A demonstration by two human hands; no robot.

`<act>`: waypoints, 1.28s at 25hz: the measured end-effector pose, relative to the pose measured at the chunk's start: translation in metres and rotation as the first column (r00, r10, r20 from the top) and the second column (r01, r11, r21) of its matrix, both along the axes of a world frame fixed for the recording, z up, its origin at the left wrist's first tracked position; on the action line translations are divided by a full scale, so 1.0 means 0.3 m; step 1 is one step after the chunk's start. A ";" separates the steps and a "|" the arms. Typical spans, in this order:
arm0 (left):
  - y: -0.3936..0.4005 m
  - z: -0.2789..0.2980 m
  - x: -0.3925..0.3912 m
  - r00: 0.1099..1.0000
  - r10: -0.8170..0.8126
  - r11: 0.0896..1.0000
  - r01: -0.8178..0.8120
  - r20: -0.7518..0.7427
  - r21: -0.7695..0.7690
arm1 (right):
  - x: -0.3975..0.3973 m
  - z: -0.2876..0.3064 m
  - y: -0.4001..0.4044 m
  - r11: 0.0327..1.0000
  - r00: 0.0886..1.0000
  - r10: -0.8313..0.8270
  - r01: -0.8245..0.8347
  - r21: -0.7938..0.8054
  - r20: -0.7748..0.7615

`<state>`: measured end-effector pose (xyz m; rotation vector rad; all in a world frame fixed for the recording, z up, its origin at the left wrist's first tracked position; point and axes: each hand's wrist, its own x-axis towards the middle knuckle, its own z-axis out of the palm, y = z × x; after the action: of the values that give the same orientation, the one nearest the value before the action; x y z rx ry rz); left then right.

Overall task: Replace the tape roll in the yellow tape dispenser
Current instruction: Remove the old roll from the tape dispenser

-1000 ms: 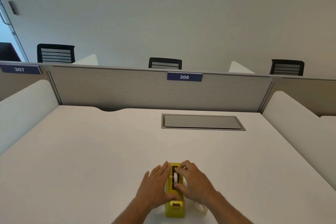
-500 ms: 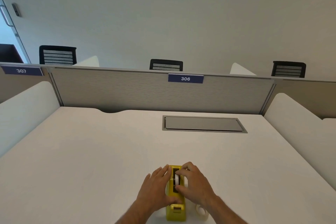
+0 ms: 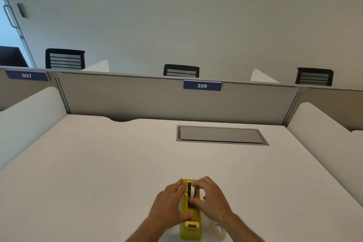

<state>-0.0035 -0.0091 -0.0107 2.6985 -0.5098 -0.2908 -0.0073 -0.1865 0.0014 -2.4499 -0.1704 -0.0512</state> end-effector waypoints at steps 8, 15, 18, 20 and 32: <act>-0.003 -0.003 -0.002 0.999 0.026 0.999 -0.027 -0.045 -0.041 | -0.002 -0.004 -0.003 0.998 1.000 -0.017 0.017 0.061 0.010; -0.001 0.014 -0.015 0.984 0.168 0.929 -0.179 -0.063 -0.324 | -0.014 0.058 -0.018 0.988 0.997 -0.065 0.060 0.140 0.034; -0.015 0.057 -0.032 0.934 0.332 0.761 -0.347 -0.131 -0.548 | -0.020 0.102 -0.024 0.974 0.999 -0.049 0.045 0.221 0.015; -0.027 0.087 -0.041 0.886 0.338 0.556 -0.461 -0.318 -0.692 | -0.026 0.126 -0.025 0.959 0.999 -0.039 0.034 0.282 0.012; -0.060 0.145 -0.104 0.677 -0.104 0.169 -0.710 -0.729 -0.684 | -0.063 0.196 -0.023 0.904 0.986 0.081 -0.010 0.428 -0.149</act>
<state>-0.0347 -0.0272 0.0328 1.1815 0.1888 -0.5202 -0.0263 -0.1936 0.0601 -1.9988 -0.1283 0.1220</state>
